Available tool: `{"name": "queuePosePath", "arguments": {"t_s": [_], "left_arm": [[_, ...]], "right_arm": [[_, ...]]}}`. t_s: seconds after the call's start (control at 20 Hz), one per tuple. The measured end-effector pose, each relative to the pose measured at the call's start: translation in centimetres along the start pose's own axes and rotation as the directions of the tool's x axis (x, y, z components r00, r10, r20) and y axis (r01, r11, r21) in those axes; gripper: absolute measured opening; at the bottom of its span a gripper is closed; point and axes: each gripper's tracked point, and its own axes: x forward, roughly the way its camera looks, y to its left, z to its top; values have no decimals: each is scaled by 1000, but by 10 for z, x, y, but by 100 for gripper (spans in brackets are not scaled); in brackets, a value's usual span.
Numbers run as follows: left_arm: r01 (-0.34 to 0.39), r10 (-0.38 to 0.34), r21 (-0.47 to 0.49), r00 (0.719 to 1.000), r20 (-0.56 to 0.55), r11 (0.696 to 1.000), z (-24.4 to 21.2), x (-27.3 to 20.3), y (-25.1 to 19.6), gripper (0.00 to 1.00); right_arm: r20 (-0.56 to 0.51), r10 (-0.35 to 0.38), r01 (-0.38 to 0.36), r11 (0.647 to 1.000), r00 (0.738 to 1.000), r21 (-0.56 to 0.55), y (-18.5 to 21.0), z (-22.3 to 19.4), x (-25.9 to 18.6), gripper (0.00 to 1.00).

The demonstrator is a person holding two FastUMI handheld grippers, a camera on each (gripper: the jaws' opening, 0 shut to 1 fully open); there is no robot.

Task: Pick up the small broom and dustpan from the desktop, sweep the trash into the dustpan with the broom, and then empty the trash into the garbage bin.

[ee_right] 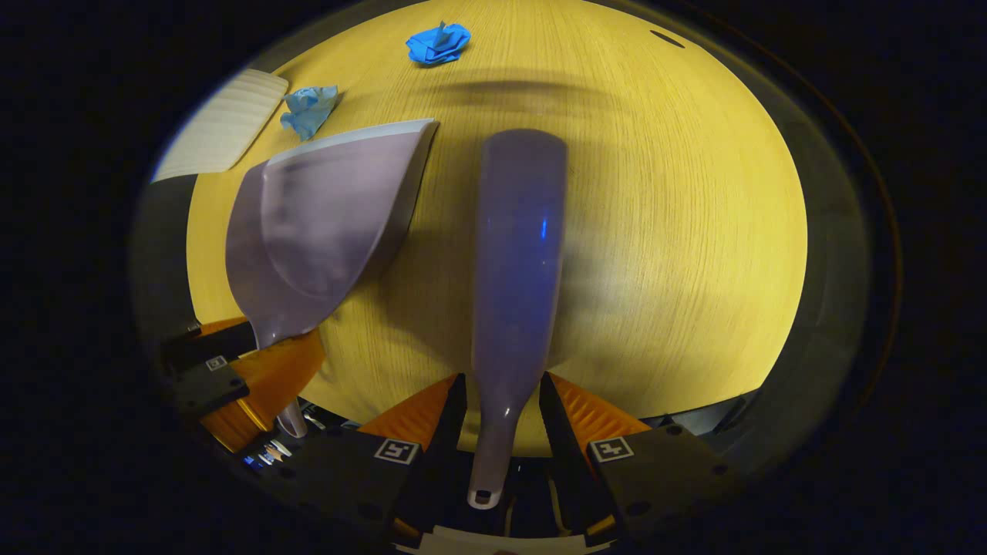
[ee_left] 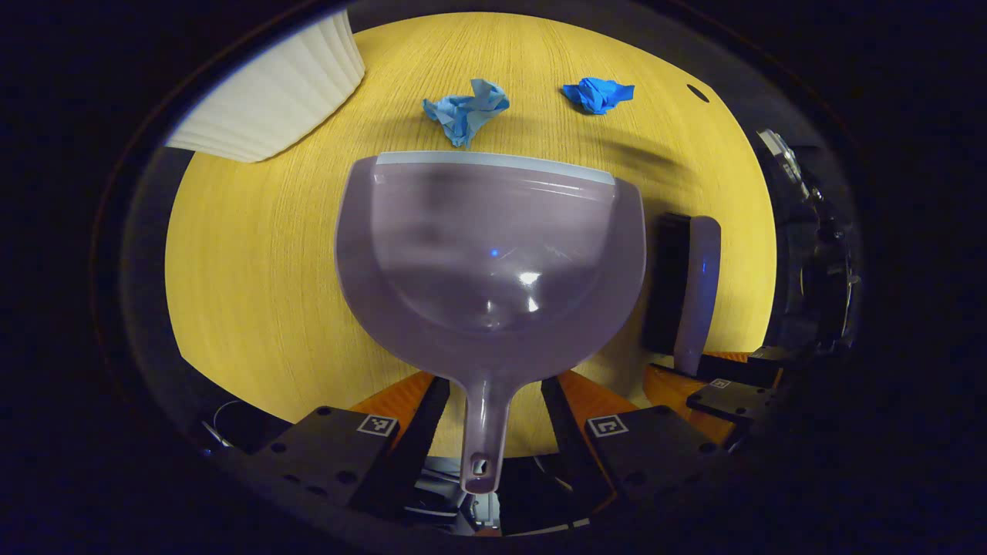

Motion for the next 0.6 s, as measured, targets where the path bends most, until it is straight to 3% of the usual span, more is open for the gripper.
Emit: {"name": "queuePosePath", "arguments": {"t_s": [0.05, 0.1, 0.25, 0.3, 0.4, 0.6], "left_arm": [[-18, 17, 23, 1000, 4, 1000, 1, 1, 2, 66], [-36, 36, 44, 999, 9, 998, 2, 1, 5, 63], [-82, 80, 78, 996, 30, 994, 7, 5, 11, 42], [-96, 93, 74, 995, 45, 993, 7, 2, 14, 40], [-114, 109, 78, 991, 73, 990, 11, 2, 17, 28], [-106, 99, 85, 992, 83, 991, 10, 4, 18, 25]], "right_arm": [[0, -3, 3, 1000, 1000, 1, -1, -2, 3, 65], [2, 1, -1, 1000, 1000, -2, -1, -3, 4, 41], [2, 10, -10, 1000, 1000, 8, -3, -6, 8, 43], [2, 17, -17, 1000, 1000, -1, -2, -9, 3, 34], [7, 35, -35, 999, 999, -17, -1, -9, 3, 29], [35, 49, -48, 998, 998, -31, -1, 1, 6, 20]]}}
